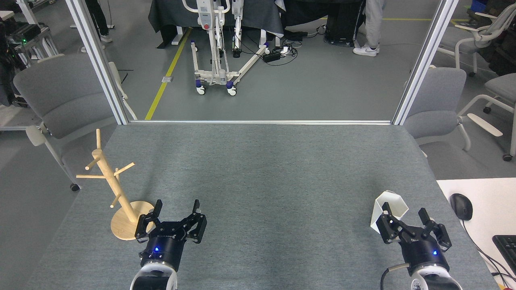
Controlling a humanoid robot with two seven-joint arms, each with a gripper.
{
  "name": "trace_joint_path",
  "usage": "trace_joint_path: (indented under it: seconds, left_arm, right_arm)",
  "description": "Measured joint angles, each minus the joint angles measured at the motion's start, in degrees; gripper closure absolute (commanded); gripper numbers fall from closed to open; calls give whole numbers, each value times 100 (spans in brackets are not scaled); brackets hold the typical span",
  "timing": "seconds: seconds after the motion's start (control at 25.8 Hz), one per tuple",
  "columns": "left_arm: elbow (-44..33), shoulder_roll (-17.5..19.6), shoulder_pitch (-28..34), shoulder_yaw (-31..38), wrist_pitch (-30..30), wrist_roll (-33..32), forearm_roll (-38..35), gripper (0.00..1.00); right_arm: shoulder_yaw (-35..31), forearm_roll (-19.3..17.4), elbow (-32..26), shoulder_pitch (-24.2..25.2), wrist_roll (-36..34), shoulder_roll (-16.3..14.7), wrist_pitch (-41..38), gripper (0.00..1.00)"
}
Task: Hang cup on storage rack
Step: 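Move the right gripper toward the white hexagonal cup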
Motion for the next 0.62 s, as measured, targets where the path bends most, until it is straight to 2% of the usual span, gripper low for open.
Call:
trace_joint_path:
  seconds: [0.62]
  left_arm:
    - [-75,12,-26,214,-1,-34,44,1]
  right_arm:
    - [0,2,-15,-112,7,-32,3,0]
